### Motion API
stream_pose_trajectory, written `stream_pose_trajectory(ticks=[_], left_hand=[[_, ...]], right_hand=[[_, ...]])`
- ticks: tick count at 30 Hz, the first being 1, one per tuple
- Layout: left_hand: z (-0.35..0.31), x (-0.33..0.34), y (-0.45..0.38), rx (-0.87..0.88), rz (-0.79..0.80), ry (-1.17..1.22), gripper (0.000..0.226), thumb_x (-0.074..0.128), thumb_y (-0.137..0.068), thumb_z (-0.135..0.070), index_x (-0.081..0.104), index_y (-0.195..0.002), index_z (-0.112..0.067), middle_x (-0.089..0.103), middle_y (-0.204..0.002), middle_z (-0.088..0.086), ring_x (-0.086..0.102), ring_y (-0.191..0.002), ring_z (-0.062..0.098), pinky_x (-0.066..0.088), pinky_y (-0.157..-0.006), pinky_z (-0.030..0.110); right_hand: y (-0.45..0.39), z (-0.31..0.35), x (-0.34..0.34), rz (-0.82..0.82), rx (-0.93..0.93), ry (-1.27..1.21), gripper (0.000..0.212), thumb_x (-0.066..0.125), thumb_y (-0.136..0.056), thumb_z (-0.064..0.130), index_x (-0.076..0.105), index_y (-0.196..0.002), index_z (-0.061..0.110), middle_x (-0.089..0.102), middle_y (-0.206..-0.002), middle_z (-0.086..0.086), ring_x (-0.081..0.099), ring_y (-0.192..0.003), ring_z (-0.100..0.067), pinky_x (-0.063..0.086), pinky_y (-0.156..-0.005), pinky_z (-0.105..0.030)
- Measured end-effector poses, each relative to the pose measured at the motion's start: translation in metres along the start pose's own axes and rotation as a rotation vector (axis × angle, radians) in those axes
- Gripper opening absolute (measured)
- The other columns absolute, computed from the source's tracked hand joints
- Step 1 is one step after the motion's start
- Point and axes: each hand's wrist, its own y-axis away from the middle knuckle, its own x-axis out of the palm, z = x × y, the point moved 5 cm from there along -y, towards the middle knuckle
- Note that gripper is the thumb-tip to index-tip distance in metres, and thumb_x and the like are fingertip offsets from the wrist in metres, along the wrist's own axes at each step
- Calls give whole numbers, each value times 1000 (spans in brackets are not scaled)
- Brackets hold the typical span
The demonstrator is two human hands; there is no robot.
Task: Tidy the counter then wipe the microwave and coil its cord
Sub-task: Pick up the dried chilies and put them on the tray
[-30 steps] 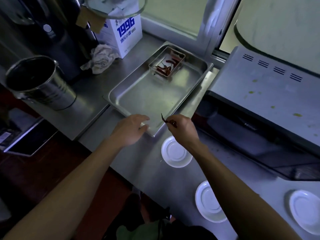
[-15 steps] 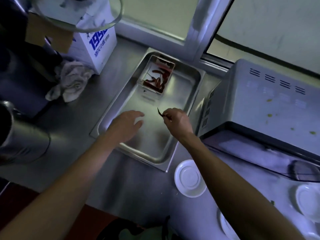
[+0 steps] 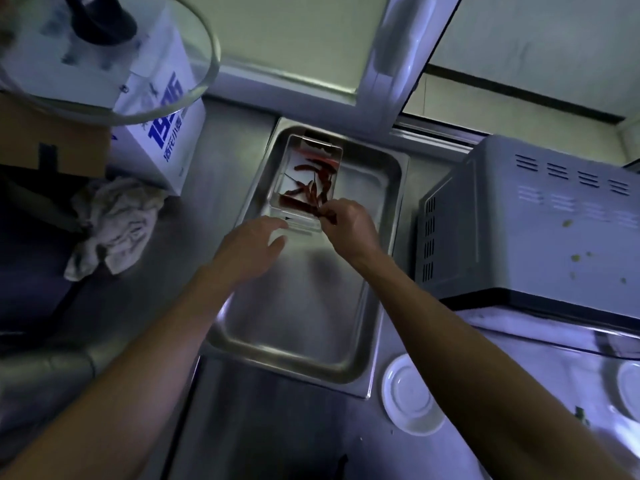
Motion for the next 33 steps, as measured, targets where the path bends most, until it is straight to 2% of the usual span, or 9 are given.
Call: stream_pose_trajectory(ticks=[6, 9, 15, 18, 24, 29, 33], left_hand=[[-1, -15, -42, 80, -107, 38, 30, 58, -94, -32, 63, -124, -27, 62, -128, -6, 56, -117, 19, 48, -95, 36], [6, -13, -57, 69, -97, -2, 30, 57, -94, -34, 61, -124, -29, 60, -129, -8, 53, -117, 17, 46, -92, 34], [18, -3, -64, 85, -106, 22, 27, 62, -93, -26, 65, -120, -22, 61, -131, -2, 52, -121, 22, 47, -96, 39], [20, -2, -62, 77, -122, 23, 27, 64, -93, -24, 67, -119, -19, 61, -130, -1, 52, -122, 22, 48, -98, 40], [13, -3, -47, 74, -89, 4, 31, 62, -92, -20, 65, -122, -17, 59, -132, 1, 50, -124, 24, 46, -101, 46], [-1, 5, -17, 84, -26, -6, 32, 58, -96, -25, 61, -127, -18, 57, -135, -1, 50, -125, 25, 44, -103, 44], [-22, 18, 11, 95, 12, -82, 33, 54, -98, -31, 58, -129, -22, 56, -137, -3, 50, -126, 23, 43, -102, 43]], right_hand=[[-47, 1, 20, 17, 21, 20, 16, 60, -91, 10, 74, -100, 9, 72, -94, -7, 62, -87, -24, 51, -76, -43], [-66, -1, 28, 22, 27, 46, 17, 61, -93, 13, 75, -101, 14, 73, -95, -4, 63, -90, -22, 51, -80, -43], [-85, -8, 42, 72, 39, 99, 19, 57, -95, 13, 73, -104, 15, 73, -100, -2, 63, -96, -22, 49, -86, -43], [-85, -8, 44, 85, 27, 129, 18, 55, -96, 16, 72, -99, 14, 71, -96, -2, 62, -94, -23, 49, -84, -44], [-56, -8, 31, 13, 10, 78, 17, 59, -95, 16, 73, -105, 15, 72, -99, 2, 60, -93, -23, 48, -80, -44], [0, -15, 14, 21, 72, 12, 28, 61, -94, 17, 67, -121, 14, 68, -124, -2, 56, -116, -25, 43, -97, -43], [55, -18, 0, 19, 80, 4, 29, 61, -95, 17, 66, -124, 13, 66, -128, -4, 55, -121, -24, 44, -101, -42]])
